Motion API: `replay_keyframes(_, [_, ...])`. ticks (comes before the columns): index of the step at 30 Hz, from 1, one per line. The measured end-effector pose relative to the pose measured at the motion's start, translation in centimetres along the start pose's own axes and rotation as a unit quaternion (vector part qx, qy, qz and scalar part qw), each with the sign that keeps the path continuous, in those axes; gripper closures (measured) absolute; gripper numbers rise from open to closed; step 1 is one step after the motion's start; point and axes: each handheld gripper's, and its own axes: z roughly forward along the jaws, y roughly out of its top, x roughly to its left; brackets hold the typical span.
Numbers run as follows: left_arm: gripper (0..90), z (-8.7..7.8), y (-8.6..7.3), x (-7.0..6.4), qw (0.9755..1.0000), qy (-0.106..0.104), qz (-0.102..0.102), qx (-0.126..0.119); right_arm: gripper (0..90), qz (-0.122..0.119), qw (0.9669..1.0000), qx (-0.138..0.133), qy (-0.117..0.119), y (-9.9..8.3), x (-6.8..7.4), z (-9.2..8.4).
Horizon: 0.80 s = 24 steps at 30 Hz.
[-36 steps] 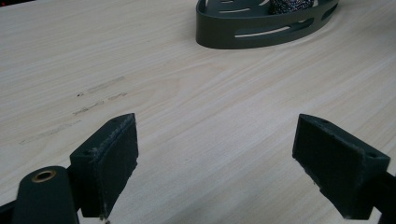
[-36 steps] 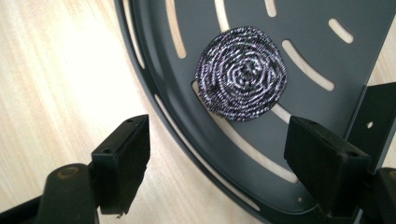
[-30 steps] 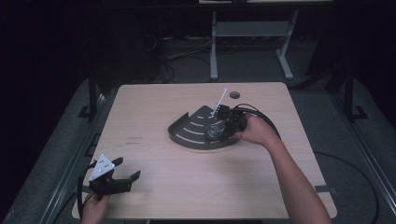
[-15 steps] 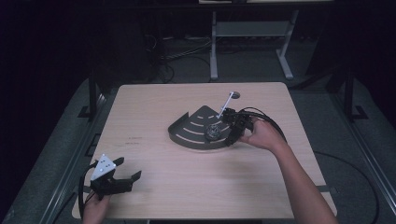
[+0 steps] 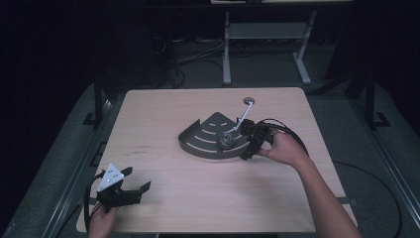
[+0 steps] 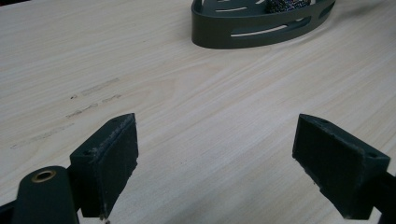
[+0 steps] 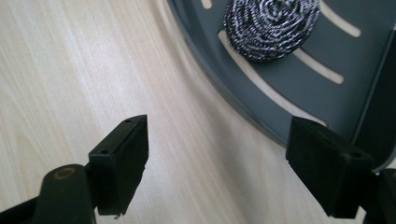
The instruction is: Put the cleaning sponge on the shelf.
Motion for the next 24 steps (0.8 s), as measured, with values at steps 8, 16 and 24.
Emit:
replay_keyframes(8, [13.7, 0.0, 0.0, 0.1, 1.0, 0.0, 0.001, 0.0, 20.1, -0.001, 1.0, 0.002, 0.001, -0.7, 0.4, 0.2])
replay_keyframes(16, [13.7, 0.0, 0.0, 0.1, 1.0, 0.002, 0.002, 0.0, 19.3, 0.004, 1.0, 0.002, 0.006, -1.6, 0.9, 0.3])
replay_keyframes(24, [13.7, -0.1, 0.0, 0.1, 1.0, 0.002, 0.001, 0.0, 19.5, 0.006, 0.9999, -0.005, 0.01, -2.5, 1.3, 0.7])
